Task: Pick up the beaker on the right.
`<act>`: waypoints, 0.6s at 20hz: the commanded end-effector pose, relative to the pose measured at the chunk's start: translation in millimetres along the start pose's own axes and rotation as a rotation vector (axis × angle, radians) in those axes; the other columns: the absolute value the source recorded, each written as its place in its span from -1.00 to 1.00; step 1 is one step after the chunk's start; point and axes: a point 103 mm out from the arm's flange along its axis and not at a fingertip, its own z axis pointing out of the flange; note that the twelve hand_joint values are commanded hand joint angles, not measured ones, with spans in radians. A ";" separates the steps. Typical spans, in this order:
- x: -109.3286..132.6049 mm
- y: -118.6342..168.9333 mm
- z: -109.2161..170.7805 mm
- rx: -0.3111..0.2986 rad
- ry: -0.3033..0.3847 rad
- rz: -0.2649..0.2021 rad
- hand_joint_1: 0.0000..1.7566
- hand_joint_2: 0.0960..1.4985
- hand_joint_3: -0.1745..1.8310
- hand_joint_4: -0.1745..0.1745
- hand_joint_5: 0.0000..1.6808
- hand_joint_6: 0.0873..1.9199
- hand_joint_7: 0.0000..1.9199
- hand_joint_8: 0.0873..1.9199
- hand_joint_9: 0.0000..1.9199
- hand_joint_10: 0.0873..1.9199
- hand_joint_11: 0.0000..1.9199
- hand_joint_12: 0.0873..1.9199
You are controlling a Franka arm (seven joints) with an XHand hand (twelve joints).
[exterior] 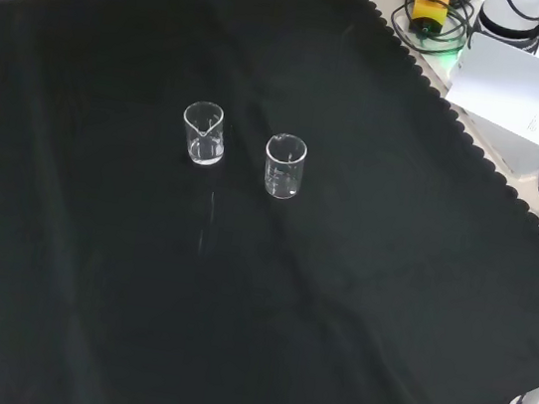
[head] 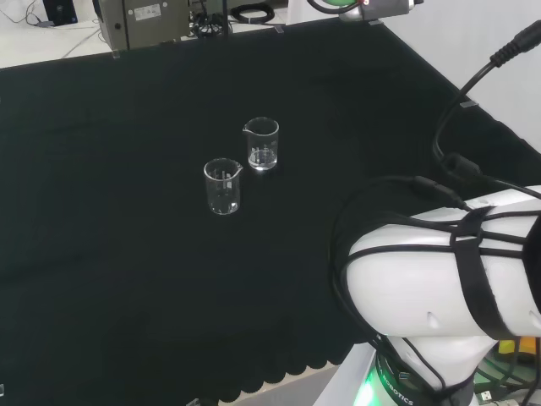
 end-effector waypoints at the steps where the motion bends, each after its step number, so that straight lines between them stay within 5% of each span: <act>1: -0.1 0.2 0.1 -0.009 -0.006 0.001 -0.85 0.44 -0.38 -0.06 -0.64 -1.00 -0.98 -0.54 -0.55 -1.00 -0.98 0.42; 4: -0.3 0.9 0.5 -0.004 -0.005 0.002 -0.99 0.61 -0.43 -0.05 -0.64 -1.00 -0.99 -0.57 -0.56 -1.00 -0.98 0.40; 12: -9.2 14.5 15.3 0.022 0.048 0.025 -0.94 0.62 -0.49 -0.06 -0.58 -1.00 -0.91 -0.56 -0.51 -1.00 -0.97 0.40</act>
